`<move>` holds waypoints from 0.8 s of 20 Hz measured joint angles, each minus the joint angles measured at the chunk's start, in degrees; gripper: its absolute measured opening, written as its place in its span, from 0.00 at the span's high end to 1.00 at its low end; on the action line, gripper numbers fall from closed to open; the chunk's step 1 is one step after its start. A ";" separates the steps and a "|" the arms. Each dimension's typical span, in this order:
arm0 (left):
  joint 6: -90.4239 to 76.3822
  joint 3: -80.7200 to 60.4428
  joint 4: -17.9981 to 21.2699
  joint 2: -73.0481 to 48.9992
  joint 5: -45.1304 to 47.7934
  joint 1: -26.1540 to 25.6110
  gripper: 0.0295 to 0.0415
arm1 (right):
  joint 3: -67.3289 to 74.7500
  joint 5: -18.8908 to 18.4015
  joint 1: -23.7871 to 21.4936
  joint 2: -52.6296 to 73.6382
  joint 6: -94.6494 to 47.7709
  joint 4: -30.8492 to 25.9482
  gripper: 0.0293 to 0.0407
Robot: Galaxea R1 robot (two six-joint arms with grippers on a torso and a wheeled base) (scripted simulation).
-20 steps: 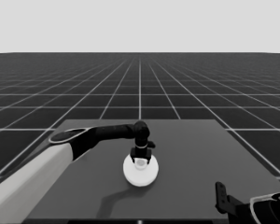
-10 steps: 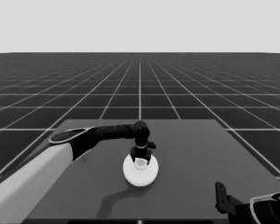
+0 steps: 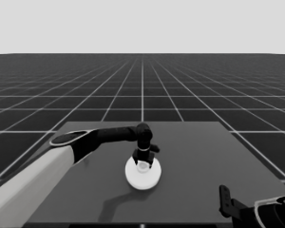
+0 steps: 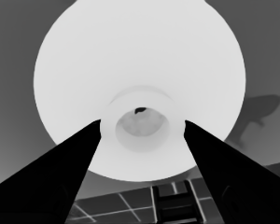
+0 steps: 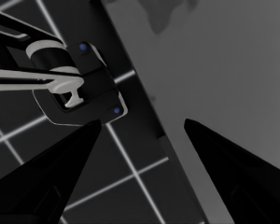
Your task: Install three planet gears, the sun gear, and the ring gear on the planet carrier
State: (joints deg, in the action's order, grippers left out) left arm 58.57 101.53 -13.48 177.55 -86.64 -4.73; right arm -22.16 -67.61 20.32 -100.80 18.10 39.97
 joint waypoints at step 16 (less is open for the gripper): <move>-8.01 -0.01 0.00 0.01 -0.01 -0.01 0.56 | 0.00 0.00 0.00 0.00 0.00 0.00 0.19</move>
State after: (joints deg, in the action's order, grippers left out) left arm 50.56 101.52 -13.48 177.55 -86.64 -4.74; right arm -22.16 -67.61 20.32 -100.80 18.10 39.97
